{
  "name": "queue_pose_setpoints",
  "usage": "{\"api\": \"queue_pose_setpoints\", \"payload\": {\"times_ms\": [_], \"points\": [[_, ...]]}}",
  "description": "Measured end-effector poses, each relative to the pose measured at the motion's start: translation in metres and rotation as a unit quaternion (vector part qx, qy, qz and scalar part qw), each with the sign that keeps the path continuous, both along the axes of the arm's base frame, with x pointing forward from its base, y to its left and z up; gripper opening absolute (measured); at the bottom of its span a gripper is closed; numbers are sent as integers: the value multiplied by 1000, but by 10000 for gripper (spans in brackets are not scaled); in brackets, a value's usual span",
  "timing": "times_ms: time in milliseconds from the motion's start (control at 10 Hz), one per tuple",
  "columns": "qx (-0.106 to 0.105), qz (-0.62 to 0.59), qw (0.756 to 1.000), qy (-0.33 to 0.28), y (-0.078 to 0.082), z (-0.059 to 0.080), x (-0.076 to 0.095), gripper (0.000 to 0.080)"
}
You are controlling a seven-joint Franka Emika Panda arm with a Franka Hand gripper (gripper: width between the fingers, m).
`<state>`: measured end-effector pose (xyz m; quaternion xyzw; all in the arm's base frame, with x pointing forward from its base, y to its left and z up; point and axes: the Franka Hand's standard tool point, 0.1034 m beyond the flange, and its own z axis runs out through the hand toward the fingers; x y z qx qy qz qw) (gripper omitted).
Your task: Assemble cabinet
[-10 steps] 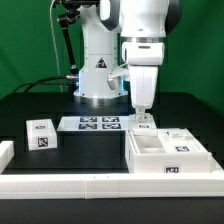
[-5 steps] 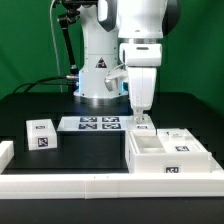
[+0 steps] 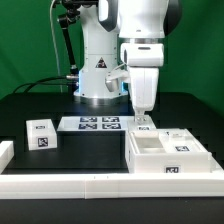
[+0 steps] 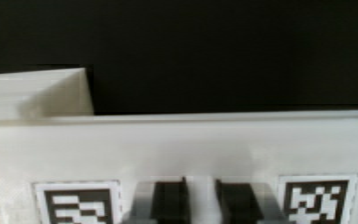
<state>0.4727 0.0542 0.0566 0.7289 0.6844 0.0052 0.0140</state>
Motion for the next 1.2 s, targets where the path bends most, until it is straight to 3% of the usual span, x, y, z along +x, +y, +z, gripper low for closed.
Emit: {"api": "queue_pose_setpoints", "payload": {"times_ms": [400,900,1200], "points": [[-1,13,1000,-3,-3,1,18,71],[-1,14,1000,-3,-3,1,19,71],[-4,16,1000,1,-2,2,44,71]]}}
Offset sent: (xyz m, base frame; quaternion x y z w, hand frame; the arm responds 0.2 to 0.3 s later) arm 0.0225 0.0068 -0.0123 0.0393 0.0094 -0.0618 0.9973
